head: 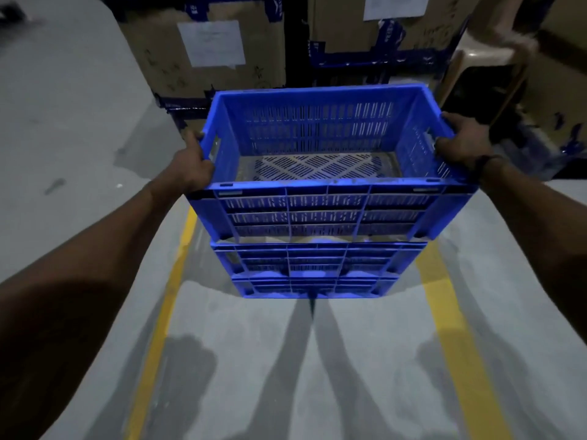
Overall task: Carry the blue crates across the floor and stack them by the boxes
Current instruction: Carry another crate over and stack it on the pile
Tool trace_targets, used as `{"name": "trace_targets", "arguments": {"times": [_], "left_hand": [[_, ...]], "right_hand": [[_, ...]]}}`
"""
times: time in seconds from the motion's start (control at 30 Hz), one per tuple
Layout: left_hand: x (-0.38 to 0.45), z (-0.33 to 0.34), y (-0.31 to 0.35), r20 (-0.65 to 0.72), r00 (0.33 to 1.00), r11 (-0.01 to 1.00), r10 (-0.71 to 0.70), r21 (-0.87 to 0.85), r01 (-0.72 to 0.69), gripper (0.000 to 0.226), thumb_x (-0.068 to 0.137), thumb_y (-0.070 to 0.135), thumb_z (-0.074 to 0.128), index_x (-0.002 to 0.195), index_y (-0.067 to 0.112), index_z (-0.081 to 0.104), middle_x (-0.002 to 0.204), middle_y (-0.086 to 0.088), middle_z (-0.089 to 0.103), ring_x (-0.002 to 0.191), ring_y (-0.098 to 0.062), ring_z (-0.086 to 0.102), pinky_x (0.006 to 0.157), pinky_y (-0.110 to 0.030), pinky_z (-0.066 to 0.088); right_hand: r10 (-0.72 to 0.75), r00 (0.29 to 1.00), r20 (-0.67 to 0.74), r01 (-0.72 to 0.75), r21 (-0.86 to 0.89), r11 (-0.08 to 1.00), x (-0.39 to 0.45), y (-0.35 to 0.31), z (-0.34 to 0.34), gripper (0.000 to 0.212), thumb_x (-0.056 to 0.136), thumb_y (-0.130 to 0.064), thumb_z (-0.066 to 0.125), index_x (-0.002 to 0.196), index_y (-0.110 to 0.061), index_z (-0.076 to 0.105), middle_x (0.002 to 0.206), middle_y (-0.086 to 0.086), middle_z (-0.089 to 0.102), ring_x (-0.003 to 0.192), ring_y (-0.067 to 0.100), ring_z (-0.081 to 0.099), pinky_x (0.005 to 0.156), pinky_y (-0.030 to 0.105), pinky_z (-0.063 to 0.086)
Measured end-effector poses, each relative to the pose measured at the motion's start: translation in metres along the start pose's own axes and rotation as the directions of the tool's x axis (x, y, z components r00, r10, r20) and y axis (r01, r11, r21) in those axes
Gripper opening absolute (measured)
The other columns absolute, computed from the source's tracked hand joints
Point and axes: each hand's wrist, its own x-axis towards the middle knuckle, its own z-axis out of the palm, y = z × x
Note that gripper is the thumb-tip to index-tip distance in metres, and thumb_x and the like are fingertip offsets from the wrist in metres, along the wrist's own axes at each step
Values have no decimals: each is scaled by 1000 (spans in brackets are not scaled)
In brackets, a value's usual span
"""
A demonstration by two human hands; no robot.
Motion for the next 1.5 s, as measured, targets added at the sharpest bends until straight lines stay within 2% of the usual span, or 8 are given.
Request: {"name": "trace_targets", "arguments": {"times": [0.07,0.17,0.4,0.6,0.77,1.03,1.37,1.5], "left_hand": [[0,0,2,-13,1000,1000,-10,8,10,59,99,10,49,150,10,19,104,-23,49,90,-35,51,78,-40,36],[-1,1,4,-18,1000,1000,-8,24,8,57,101,10,48,150,8,20,112,-25,50,95,-35,50,83,-45,39],[0,4,2,-89,996,1000,25,-1,-25,58,100,15,53,150,4,24,134,-32,54,110,-39,56,95,-51,42],[-4,6,3,-205,978,999,34,21,-30,56,96,22,61,146,6,39,139,-28,53,125,-42,53,98,-46,42],[-1,8,0,-247,967,998,57,35,-50,55,95,22,64,145,8,46,143,-24,53,127,-40,52,98,-42,42],[1,-1,-9,-226,973,998,56,38,-48,56,93,21,64,144,8,45,138,-26,54,124,-40,53,89,-39,39],[4,4,-7,-210,977,999,31,50,-21,55,95,19,58,145,8,39,136,-26,55,117,-39,56,84,-40,40],[5,3,-6,-187,982,999,34,35,-28,55,96,18,57,145,6,38,135,-26,56,115,-38,56,85,-39,40]], "right_hand": [[-1,1000,7,2,-22,1000,-3,-1,-1,62,86,-18,62,146,-12,48,139,19,57,128,33,54,110,34,37],[-27,1000,-5,26,-76,997,-1,1,-1,56,86,-11,65,141,-9,53,135,22,58,125,37,54,107,39,40],[-76,995,-58,67,-140,988,5,7,1,46,87,-23,68,129,-5,62,121,22,66,102,34,63,86,37,49],[-97,992,85,115,-248,962,-4,8,-8,49,92,-24,63,139,-15,54,129,21,60,115,38,58,94,40,44],[-110,993,36,116,-295,948,-9,5,-4,58,88,-15,66,144,-11,49,138,23,54,121,38,55,99,40,43],[-142,989,34,145,-322,935,-25,-3,9,47,93,-13,59,138,-4,52,133,26,56,117,40,54,91,37,40],[-106,994,32,111,-261,959,-26,-6,8,56,92,-15,61,146,-12,45,137,23,53,119,37,53,95,40,41],[-117,993,28,120,-287,950,-27,-4,8,53,92,-13,60,144,-8,46,134,25,54,118,39,54,96,41,42]]}}
